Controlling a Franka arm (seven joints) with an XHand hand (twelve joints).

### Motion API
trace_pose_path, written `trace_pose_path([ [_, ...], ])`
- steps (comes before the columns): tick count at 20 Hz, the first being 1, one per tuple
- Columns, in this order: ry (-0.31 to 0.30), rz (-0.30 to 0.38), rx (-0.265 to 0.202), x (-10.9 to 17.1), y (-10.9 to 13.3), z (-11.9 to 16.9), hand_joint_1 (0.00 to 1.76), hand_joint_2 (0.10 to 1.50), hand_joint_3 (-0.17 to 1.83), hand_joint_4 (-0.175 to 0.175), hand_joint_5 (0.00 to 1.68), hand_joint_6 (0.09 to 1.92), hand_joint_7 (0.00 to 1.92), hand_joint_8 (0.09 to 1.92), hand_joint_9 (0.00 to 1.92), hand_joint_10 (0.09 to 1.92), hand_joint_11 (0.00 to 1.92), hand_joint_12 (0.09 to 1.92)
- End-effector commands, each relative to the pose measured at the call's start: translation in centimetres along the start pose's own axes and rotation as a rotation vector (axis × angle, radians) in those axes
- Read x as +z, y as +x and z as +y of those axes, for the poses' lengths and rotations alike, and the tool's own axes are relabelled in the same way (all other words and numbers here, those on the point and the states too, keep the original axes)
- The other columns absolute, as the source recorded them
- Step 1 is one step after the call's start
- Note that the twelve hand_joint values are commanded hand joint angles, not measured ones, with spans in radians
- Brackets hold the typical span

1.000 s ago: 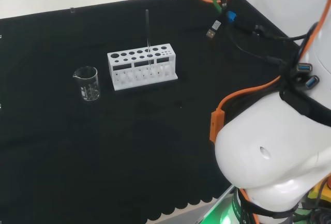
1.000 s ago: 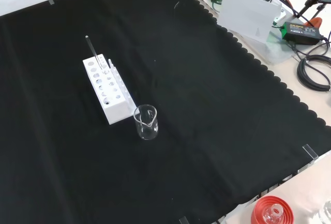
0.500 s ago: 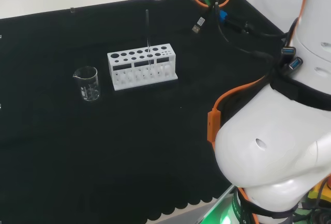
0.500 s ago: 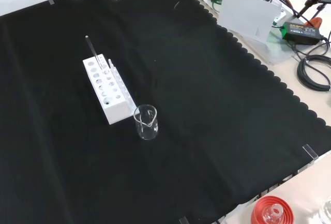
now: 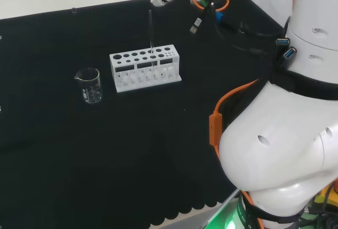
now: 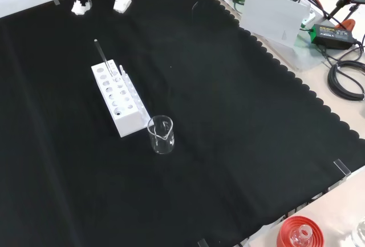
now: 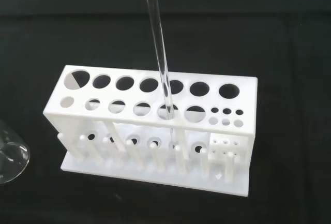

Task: Take the glass rod from the white test tube rack.

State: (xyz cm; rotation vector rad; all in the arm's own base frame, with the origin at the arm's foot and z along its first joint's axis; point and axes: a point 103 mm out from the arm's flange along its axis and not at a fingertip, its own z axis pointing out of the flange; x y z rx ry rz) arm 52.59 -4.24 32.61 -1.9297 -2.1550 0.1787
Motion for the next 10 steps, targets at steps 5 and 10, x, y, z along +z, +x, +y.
trace_pose_path([
  [5, 0.051, 0.021, -0.023, 2.0, 0.2, 2.1, 0.55, 0.84, 0.42, -0.050, 0.42, 0.09, 0.45, 0.81, 0.59, 0.86, 0.53, 1.35],
  [10, 0.070, 0.021, -0.031, 2.7, 0.3, 2.8, 0.55, 0.84, 0.42, -0.053, 0.43, 0.09, 0.46, 0.81, 0.59, 0.85, 0.54, 1.33],
])
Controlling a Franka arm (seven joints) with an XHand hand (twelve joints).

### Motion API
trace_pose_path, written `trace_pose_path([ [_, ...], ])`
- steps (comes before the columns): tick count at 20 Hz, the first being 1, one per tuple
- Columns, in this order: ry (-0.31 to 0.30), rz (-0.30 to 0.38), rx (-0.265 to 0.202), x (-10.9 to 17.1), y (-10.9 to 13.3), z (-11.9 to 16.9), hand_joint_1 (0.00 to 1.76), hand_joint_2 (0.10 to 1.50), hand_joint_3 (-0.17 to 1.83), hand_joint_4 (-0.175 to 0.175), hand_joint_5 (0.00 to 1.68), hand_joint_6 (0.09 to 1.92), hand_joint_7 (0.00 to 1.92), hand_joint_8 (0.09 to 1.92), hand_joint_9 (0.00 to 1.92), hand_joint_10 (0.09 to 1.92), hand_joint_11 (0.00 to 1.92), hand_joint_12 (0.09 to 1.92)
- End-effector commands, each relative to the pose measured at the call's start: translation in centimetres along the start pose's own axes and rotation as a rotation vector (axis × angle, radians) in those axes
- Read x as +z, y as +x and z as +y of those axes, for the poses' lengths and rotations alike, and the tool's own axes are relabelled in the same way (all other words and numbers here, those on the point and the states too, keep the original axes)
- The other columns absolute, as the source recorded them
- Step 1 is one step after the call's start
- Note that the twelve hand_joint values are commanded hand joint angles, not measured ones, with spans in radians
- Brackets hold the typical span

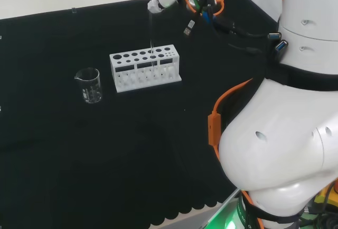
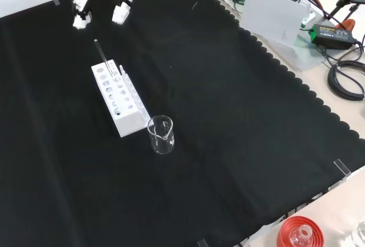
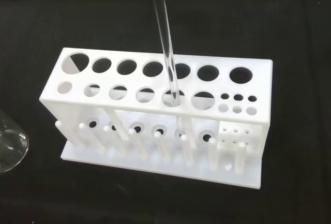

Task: Take the glass rod from the white test tube rack.

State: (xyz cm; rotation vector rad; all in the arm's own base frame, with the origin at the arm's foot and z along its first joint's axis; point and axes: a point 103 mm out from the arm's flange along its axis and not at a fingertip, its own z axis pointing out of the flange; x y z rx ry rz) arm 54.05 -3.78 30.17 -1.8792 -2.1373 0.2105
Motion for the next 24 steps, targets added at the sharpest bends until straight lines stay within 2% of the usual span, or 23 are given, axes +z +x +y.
trace_pose_path([
  [1, 0.024, 0.004, -0.016, 0.8, 0.3, 1.0, 0.55, 0.84, 0.42, -0.053, 0.43, 0.09, 0.46, 0.81, 0.59, 0.85, 0.55, 1.33],
  [14, 0.066, 0.008, -0.056, 2.5, 0.9, 3.3, 0.56, 0.83, 0.42, -0.046, 0.45, 0.09, 0.47, 0.82, 0.63, 0.85, 0.57, 1.33],
  [24, 0.098, 0.011, -0.061, 3.6, 0.7, 4.5, 0.62, 0.79, 0.43, -0.053, 0.48, 0.11, 0.51, 0.81, 0.73, 0.79, 0.67, 1.28],
])
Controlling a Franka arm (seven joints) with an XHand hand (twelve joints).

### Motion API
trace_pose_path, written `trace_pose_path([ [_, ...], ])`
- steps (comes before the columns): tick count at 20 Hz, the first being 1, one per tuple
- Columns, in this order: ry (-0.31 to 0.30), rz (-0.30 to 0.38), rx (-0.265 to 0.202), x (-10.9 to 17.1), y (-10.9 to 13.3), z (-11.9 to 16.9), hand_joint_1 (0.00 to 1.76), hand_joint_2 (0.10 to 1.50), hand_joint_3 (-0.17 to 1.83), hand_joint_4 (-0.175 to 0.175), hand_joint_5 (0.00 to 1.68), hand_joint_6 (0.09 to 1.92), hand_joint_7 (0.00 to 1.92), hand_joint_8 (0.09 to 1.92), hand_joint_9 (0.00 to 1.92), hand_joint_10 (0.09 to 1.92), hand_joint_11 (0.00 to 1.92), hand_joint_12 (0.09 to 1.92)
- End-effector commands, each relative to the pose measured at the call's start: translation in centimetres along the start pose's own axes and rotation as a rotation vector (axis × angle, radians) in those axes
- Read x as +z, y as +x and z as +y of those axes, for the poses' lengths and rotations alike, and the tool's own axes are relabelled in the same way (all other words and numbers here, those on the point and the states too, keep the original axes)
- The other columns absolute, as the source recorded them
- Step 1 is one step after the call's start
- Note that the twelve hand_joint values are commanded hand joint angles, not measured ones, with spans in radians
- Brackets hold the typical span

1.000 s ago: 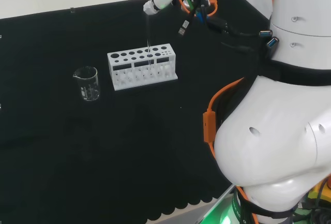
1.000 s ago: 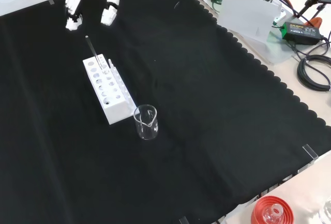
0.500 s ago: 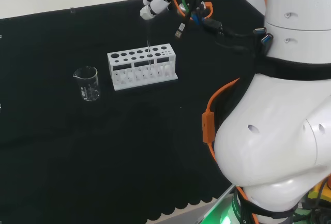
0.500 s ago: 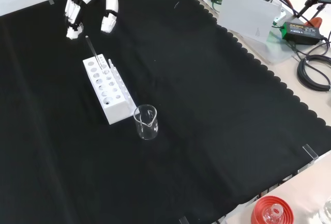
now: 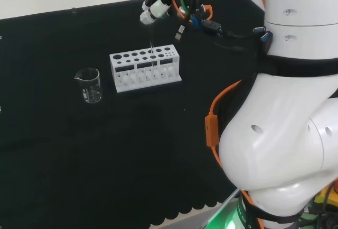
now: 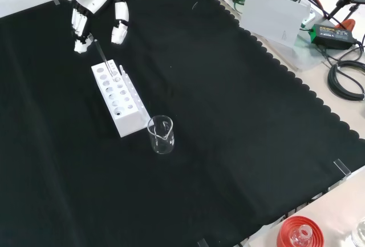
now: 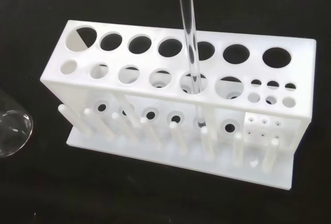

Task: Take the glass rod from the white test tube rack.

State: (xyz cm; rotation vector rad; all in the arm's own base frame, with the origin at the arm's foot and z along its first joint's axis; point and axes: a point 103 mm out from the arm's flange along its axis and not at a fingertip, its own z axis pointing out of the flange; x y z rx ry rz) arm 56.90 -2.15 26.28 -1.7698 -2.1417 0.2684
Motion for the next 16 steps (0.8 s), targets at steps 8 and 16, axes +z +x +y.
trace_pose_path([
  [8, 0.021, -0.012, -0.005, 0.8, 0.0, 1.5, 0.69, 0.77, 0.47, -0.062, 0.53, 0.31, 0.55, 0.79, 0.81, 0.74, 0.77, 1.24],
  [16, -0.009, -0.017, -0.008, 0.8, -0.1, 2.4, 0.81, 0.77, 0.53, -0.089, 0.60, 0.78, 0.67, 0.77, 0.96, 0.67, 0.95, 1.18],
])
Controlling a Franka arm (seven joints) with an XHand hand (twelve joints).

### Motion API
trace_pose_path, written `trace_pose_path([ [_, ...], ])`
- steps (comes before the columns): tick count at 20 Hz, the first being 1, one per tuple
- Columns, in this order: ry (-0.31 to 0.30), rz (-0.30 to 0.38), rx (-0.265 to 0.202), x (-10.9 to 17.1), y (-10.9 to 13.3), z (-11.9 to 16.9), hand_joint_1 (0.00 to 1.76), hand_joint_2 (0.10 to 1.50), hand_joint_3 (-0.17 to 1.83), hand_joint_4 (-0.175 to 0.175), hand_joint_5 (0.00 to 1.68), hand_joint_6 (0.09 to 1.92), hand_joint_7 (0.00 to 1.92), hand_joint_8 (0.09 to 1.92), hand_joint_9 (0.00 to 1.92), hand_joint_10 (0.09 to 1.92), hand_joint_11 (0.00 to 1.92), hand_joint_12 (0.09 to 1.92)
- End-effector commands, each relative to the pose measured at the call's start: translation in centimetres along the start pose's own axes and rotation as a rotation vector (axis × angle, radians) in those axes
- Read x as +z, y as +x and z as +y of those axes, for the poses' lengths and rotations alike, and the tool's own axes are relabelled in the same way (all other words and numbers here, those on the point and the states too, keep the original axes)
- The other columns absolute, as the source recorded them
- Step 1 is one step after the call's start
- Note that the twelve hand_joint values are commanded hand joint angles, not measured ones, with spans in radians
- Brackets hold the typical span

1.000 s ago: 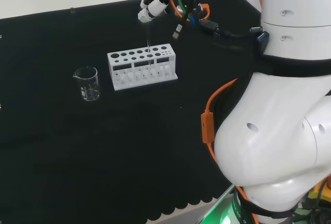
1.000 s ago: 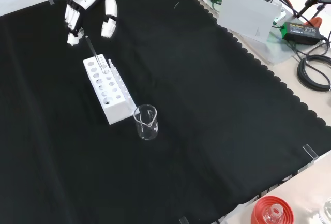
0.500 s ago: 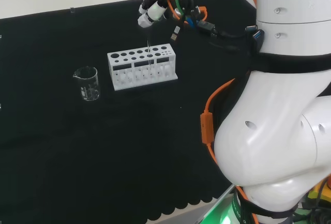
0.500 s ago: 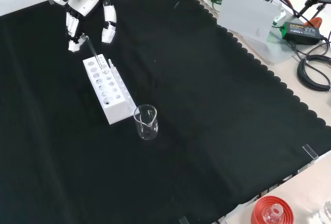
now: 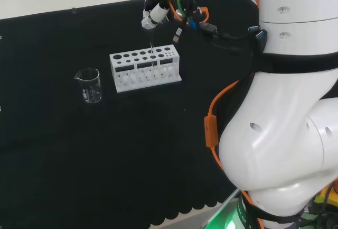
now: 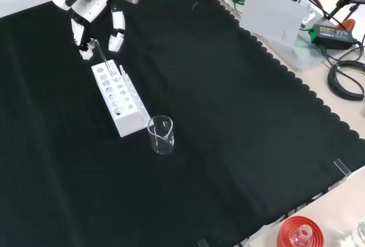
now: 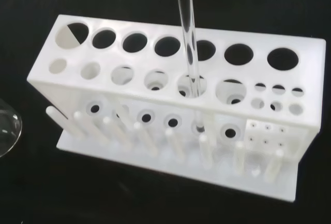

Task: Take the glass rod from the white test tube rack.

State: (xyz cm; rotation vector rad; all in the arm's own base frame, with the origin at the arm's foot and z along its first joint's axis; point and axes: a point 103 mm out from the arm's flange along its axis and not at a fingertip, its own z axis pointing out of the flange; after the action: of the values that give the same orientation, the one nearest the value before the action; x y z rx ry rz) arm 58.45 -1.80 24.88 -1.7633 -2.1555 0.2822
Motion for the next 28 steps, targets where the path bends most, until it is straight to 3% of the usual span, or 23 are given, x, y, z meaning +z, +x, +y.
trace_pose_path([
  [1, -0.011, -0.006, -0.001, 0.13, -0.02, 0.56, 0.82, 0.77, 0.54, -0.094, 0.61, 0.80, 0.69, 0.77, 0.98, 0.66, 0.97, 1.17],
  [4, -0.019, -0.008, -0.005, 0.20, -0.05, 0.85, 0.88, 0.75, 0.59, -0.112, 0.66, 0.82, 0.72, 0.76, 1.04, 0.62, 1.05, 1.13],
  [8, -0.045, 0.002, -0.015, 0.27, -0.08, 1.18, 1.00, 0.73, 0.65, -0.166, 0.75, 0.81, 0.79, 0.75, 1.14, 0.54, 1.21, 1.00],
  [13, -0.065, 0.009, -0.016, 0.38, -0.09, 1.52, 1.12, 0.72, 0.72, -0.175, 0.80, 0.83, 0.86, 0.78, 1.30, 0.40, 1.39, 0.82],
  [16, -0.089, 0.003, -0.014, 0.24, -0.12, 1.55, 1.14, 1.00, 0.27, -0.175, 0.90, 1.05, 0.92, 0.81, 1.37, 0.35, 1.49, 0.73],
  [18, -0.102, -0.002, -0.015, 0.18, -0.18, 1.54, 1.15, 1.08, 0.12, -0.175, 0.92, 1.08, 0.96, 0.82, 1.42, 0.33, 1.54, 0.68],
  [28, -0.103, 0.009, -0.005, -0.08, -0.41, 1.00, 1.16, 1.11, 0.04, -0.175, 0.94, 1.07, 1.11, 0.86, 1.52, 0.35, 1.59, 0.58],
])
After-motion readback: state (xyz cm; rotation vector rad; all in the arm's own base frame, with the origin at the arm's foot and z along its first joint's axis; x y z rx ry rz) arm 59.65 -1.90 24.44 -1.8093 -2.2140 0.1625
